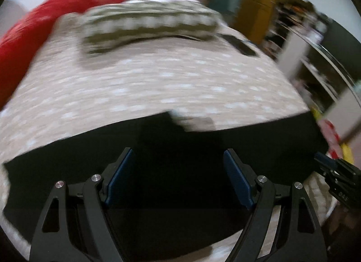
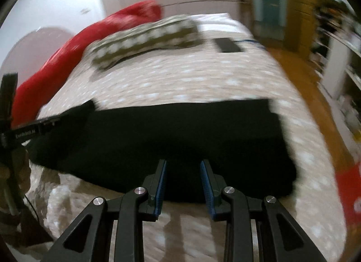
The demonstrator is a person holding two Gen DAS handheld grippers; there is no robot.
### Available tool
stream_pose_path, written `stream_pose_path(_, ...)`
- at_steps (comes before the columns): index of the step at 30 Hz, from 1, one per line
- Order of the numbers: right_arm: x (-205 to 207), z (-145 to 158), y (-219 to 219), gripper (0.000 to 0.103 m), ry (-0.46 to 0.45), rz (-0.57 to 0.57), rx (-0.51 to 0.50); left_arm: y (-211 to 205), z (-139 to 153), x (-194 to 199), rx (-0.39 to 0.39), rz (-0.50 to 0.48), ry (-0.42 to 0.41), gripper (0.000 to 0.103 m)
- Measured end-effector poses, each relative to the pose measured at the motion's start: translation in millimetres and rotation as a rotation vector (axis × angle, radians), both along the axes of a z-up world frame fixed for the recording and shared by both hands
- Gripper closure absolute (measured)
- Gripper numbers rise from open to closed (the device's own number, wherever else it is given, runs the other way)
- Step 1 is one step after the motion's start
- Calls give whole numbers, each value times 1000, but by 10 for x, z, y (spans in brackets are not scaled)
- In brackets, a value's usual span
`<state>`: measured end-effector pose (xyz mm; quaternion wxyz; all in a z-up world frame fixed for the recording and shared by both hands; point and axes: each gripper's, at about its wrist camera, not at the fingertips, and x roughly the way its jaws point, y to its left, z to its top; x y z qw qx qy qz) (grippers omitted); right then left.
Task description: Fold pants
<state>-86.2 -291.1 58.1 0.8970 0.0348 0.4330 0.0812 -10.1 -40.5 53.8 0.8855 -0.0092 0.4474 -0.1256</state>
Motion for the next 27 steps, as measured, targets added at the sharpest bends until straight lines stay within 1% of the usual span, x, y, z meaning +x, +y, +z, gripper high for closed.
stream_pose_path(3,-154,18,-414,65,-2,-107,42,-505,3,155,-34,-133,19,22)
stream_pose_path(5,-235,-7,-643,57,8,-172,82,-865,5,281,-45,-227,37,22)
stream_pose_path(7,-290,-90,-854,56,33,-221,146,-1174,11,415,-48,-298,45,22)
stream_pose_path(10,-287,-167,-978,54,26,-231,230,-1658,-23,625,-51,-414,82,22)
stream_pose_path(11,-275,-184,-997,52,14,-230,250,-1772,-43,674,-45,-439,92,22)
stream_pose_path(13,-256,-208,-1014,45,-12,-216,297,-2033,-85,765,-32,-489,107,22)
stream_pose_path(15,-216,-214,-1011,44,-34,-210,344,-2229,-132,841,-32,-528,133,22)
stream_pose_path(17,-169,-239,-963,39,-47,-204,358,-2368,-199,878,-30,-566,163,22)
stream_pose_path(18,-149,-255,-930,39,-56,-195,351,-2428,-213,862,-22,-580,159,20)
stream_pose_path(20,-125,-275,-899,39,-76,-180,335,-2539,-225,815,-10,-616,141,19)
stream_pose_path(21,-126,-279,-887,41,-92,-182,348,-2574,-235,793,-24,-641,140,19)
stream_pose_path(22,-121,-286,-889,54,-103,-177,365,-2613,-253,784,-42,-661,144,19)
stream_pose_path(23,-106,-301,-888,63,-108,-166,385,-2633,-267,767,-49,-669,143,19)
stream_pose_path(24,-74,-327,-885,74,-107,-163,405,-2640,-275,763,-47,-672,136,20)
stream_pose_path(25,-51,-342,-891,83,-110,-166,415,-2638,-271,758,-45,-675,129,21)
stream_pose_path(26,-25,-338,-889,86,-115,-167,430,-2609,-243,766,-58,-679,132,27)
stream_pose_path(27,-11,-304,-885,88,-122,-162,435,-2576,-210,796,-84,-678,146,28)
